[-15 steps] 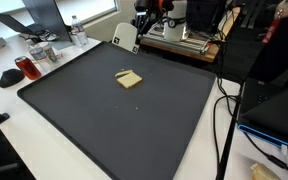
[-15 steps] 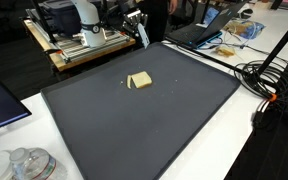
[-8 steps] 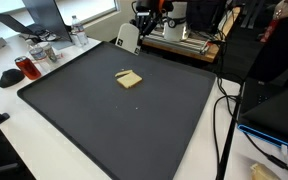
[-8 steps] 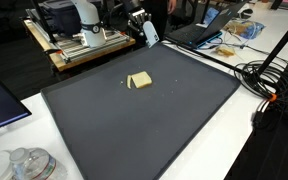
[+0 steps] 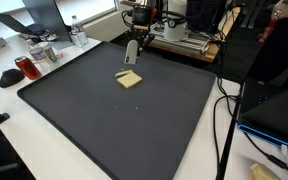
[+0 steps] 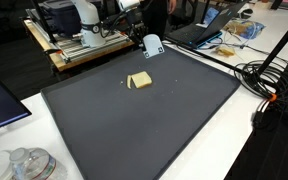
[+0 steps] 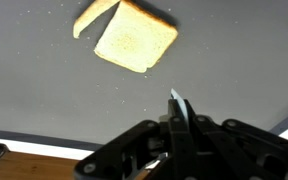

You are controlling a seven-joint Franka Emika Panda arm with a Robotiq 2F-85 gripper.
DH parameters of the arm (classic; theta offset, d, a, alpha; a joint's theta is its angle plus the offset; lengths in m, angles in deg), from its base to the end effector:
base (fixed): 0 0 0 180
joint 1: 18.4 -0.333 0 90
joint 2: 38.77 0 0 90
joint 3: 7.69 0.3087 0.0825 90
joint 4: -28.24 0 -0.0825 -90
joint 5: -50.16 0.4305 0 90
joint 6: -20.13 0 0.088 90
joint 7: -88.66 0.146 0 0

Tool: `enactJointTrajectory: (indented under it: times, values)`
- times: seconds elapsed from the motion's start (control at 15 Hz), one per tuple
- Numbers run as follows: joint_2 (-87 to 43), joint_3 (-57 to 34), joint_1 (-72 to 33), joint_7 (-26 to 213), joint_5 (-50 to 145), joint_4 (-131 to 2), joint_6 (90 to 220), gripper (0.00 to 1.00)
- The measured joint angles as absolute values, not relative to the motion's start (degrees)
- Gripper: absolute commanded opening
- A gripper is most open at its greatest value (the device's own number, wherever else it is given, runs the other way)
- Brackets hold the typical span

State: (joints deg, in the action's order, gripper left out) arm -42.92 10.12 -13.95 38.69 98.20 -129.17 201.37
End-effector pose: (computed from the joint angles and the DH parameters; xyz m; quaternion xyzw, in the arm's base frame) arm 0.4504 0.0339 0.1983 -0.9627 -0.1296 -0.2373 0.0050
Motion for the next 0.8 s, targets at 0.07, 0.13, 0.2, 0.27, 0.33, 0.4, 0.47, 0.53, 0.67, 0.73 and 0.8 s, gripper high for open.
enactJointTrajectory:
  times: [0.07, 0.13, 0.2, 0.27, 0.33, 0.4, 0.47, 0.53, 0.67, 0.73, 0.8]
  values:
    - [-42.7, 10.1, -12.4, 38.6, 93.8, -129.2, 201.4, 0.01]
    - [-42.7, 10.1, -10.8, 38.5, 89.3, -129.1, 201.1, 0.01]
    - [-42.7, 10.1, -9.1, 38.4, 84.8, -129.0, 200.8, 0.01]
    - [-42.9, 10.2, -7.2, 38.3, 80.0, -128.9, 200.1, 0.01]
    - [-43.3, 10.2, -5.2, 38.3, 75.2, -128.8, 198.9, 0.01]
    - [-44.0, 10.3, -3.4, 38.4, 70.6, -128.7, 197.3, 0.01]
    - [-45.0, 10.4, -1.8, 38.4, 66.3, -128.7, 195.4, 0.01]
    - [-46.2, 10.5, -0.6, 38.3, 62.5, -128.7, 193.2, 0.01]
    - [-48.8, 7.0, -2.4, 39.5, 52.9, -128.2, 188.5, 0.01]
    - [-49.9, 4.9, -4.2, 39.8, 48.8, -127.8, 186.3, 0.01]
    - [-50.8, 3.1, -6.0, 39.8, 45.4, -127.2, 184.2, 0.01]
